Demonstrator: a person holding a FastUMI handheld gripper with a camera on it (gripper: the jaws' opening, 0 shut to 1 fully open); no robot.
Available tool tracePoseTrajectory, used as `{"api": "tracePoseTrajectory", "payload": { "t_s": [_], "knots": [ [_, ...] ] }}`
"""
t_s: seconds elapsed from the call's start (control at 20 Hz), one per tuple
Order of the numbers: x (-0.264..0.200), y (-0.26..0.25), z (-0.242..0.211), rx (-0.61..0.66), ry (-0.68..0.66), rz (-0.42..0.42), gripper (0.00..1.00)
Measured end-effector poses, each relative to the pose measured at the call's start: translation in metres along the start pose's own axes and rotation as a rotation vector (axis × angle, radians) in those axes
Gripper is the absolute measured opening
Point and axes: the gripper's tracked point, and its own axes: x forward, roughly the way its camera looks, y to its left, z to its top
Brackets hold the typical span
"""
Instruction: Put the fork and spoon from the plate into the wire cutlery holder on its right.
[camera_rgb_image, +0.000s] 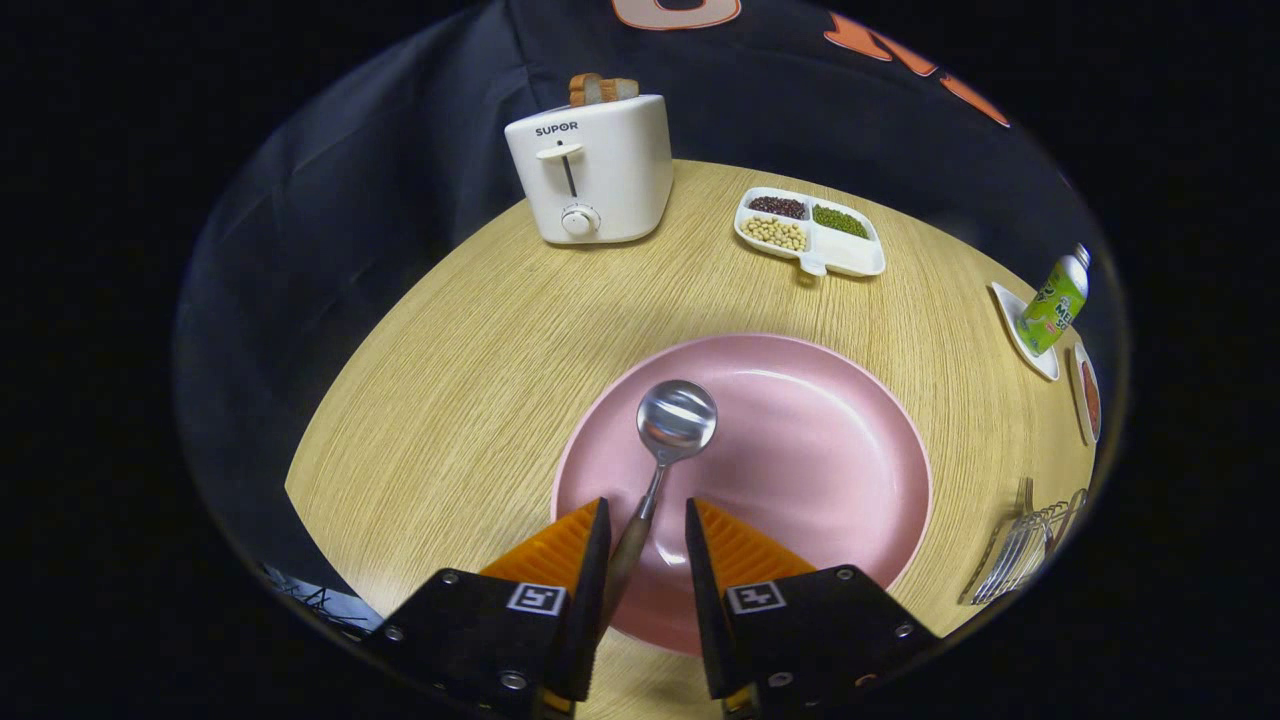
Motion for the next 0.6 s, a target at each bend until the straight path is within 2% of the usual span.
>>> {"api": "tracePoseTrajectory", "payload": {
  "t_s": [0.05,0.2,0.25,0.3,0.4,0.6],
  "knots": [
    [0.002,0.001,-0.002,0.008,0.002,0.003,0.36],
    [0.004,-0.005,-0.003,0.018,-0.010,-0.027,0.22],
    [0.004,-0.006,0.000,0.021,-0.022,-0.023,0.13],
    [0.002,-0.007,-0.001,0.031,-0.022,-0.020,0.08],
    [-0.004,-0.012,0.008,0.023,-0.047,-0.023,0.05],
    [-0.030,-0.035,0.021,0.007,-0.084,-0.050,0.05]
  ]
}}
